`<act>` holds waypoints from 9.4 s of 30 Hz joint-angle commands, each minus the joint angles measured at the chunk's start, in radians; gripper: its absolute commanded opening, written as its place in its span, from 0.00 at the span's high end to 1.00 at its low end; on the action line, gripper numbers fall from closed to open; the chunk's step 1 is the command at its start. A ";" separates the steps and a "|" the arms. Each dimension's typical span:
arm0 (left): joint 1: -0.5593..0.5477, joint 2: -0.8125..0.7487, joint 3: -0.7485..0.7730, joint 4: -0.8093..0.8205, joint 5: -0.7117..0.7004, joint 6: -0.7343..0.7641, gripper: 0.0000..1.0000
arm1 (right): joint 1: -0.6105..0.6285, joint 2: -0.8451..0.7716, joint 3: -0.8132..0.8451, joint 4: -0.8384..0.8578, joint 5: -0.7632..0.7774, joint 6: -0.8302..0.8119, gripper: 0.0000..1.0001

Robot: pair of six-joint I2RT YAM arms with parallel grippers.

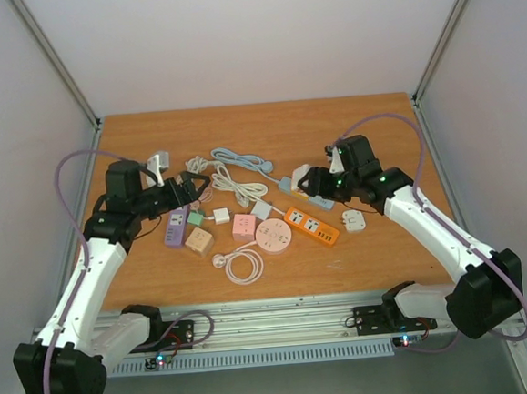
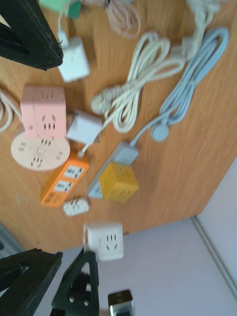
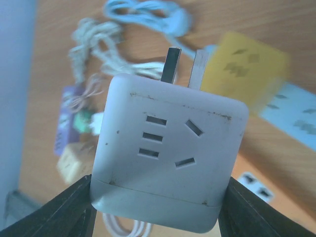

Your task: Insert the plug

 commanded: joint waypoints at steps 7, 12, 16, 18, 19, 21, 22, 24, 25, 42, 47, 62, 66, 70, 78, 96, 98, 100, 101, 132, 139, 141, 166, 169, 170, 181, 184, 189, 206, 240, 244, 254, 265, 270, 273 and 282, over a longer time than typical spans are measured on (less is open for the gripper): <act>-0.106 -0.003 -0.035 0.325 0.216 -0.312 0.01 | 0.150 -0.067 0.008 0.349 -0.390 -0.030 0.43; -0.108 -0.016 -0.033 0.439 0.283 -0.418 0.01 | 0.169 -0.047 -0.002 0.663 -0.565 0.139 0.43; -0.114 -0.027 -0.003 0.520 0.318 -0.458 0.01 | 0.181 -0.003 0.026 0.859 -0.622 0.276 0.43; -0.116 -0.025 0.001 0.559 0.341 -0.490 0.01 | 0.189 0.020 0.038 0.936 -0.641 0.340 0.42; -0.116 -0.024 0.004 0.579 0.352 -0.515 0.01 | 0.194 0.032 0.046 0.975 -0.649 0.362 0.42; -0.117 -0.021 0.005 0.628 0.370 -0.554 0.01 | 0.204 0.051 0.065 0.999 -0.659 0.385 0.42; -0.118 -0.020 0.002 0.653 0.379 -0.582 0.01 | 0.213 0.058 0.075 1.002 -0.662 0.388 0.42; -0.117 -0.020 -0.002 0.692 0.387 -0.622 0.01 | 0.224 0.070 0.091 0.999 -0.666 0.389 0.42; -0.117 -0.018 -0.003 0.702 0.389 -0.634 0.01 | 0.230 0.074 0.095 1.003 -0.669 0.391 0.42; -0.119 -0.005 -0.025 0.770 0.397 -0.778 0.36 | 0.264 0.125 0.114 1.015 -0.681 0.420 0.40; -0.119 -0.005 -0.023 0.763 0.390 -0.783 0.49 | 0.264 0.116 0.123 0.925 -0.641 0.349 0.32; -0.119 0.020 0.023 0.578 0.221 -0.883 0.56 | 0.317 -0.042 0.111 0.551 -0.192 -0.152 0.01; -0.119 0.029 -0.016 0.603 0.188 -1.011 0.55 | 0.444 -0.048 0.127 0.505 0.088 -0.364 0.02; -0.119 0.030 -0.040 0.618 0.177 -1.096 0.55 | 0.521 -0.004 0.138 0.528 0.265 -0.476 0.02; -0.119 -0.011 -0.077 0.570 0.145 -1.152 0.56 | 0.612 0.118 0.174 0.658 0.451 -0.592 0.01; -0.119 -0.075 -0.118 0.530 0.121 -1.170 0.44 | 0.614 0.257 0.288 0.633 0.567 -0.538 0.49; -0.119 -0.082 -0.112 0.518 0.112 -1.141 0.26 | 0.613 0.253 0.292 0.602 0.567 -0.534 0.55; -0.119 -0.089 -0.094 0.490 0.105 -1.101 0.11 | 0.610 0.245 0.305 0.546 0.557 -0.522 0.56; -0.118 -0.091 -0.073 0.449 0.101 -1.075 0.06 | 0.608 0.240 0.310 0.519 0.557 -0.505 0.56; -0.125 -0.242 0.068 -0.122 -0.485 0.206 0.01 | 0.142 0.035 0.226 -0.485 0.567 0.254 0.58; -0.134 -0.240 0.059 -0.107 -0.467 0.206 0.01 | 0.043 0.151 0.220 -0.419 0.421 0.277 0.56; -0.135 -0.237 0.059 -0.106 -0.471 0.209 0.01 | 0.022 0.191 0.229 -0.409 0.388 0.288 0.56; -0.132 -0.246 0.051 -0.112 -0.541 0.249 0.01 | -0.065 0.493 0.395 -0.387 0.228 0.269 0.55; -0.133 -0.249 0.051 -0.112 -0.548 0.250 0.01 | -0.072 0.506 0.403 -0.388 0.213 0.274 0.56; -0.133 -0.250 0.051 -0.112 -0.550 0.250 0.01 | -0.075 0.512 0.407 -0.389 0.204 0.275 0.55; -0.132 -0.255 0.047 -0.115 -0.551 0.253 0.01 | -0.076 0.548 0.433 -0.426 0.205 0.264 0.57; -0.132 -0.256 0.046 -0.113 -0.551 0.253 0.01 | -0.076 0.547 0.434 -0.437 0.226 0.259 0.57; -0.133 -0.256 0.045 -0.114 -0.551 0.253 0.01 | -0.076 0.558 0.439 -0.440 0.234 0.250 0.57; -0.132 -0.247 0.043 -0.112 -0.575 0.255 0.01 | -0.076 0.612 0.439 -0.403 0.284 0.231 0.57; -0.133 -0.247 0.042 -0.112 -0.589 0.259 0.01 | -0.078 0.757 0.418 -0.394 0.263 0.255 0.60; -0.133 -0.246 0.042 -0.113 -0.591 0.259 0.01 | -0.080 0.782 0.394 -0.372 0.266 0.261 0.60; -0.132 -0.244 0.042 -0.113 -0.592 0.261 0.01 | -0.086 0.757 0.372 -0.349 0.284 0.259 0.53; -0.133 -0.243 0.042 -0.115 -0.598 0.259 0.01 | -0.086 0.592 0.433 -0.397 0.313 0.208 0.22; -0.133 -0.243 0.042 -0.115 -0.597 0.259 0.01 | -0.086 0.548 0.427 -0.405 0.301 0.200 0.20; -0.133 -0.240 0.042 -0.114 -0.592 0.258 0.01 | -0.084 0.527 0.415 -0.404 0.265 0.204 0.24; -0.132 -0.239 0.041 -0.115 -0.589 0.256 0.01 | -0.084 0.555 0.378 -0.363 0.229 0.211 0.35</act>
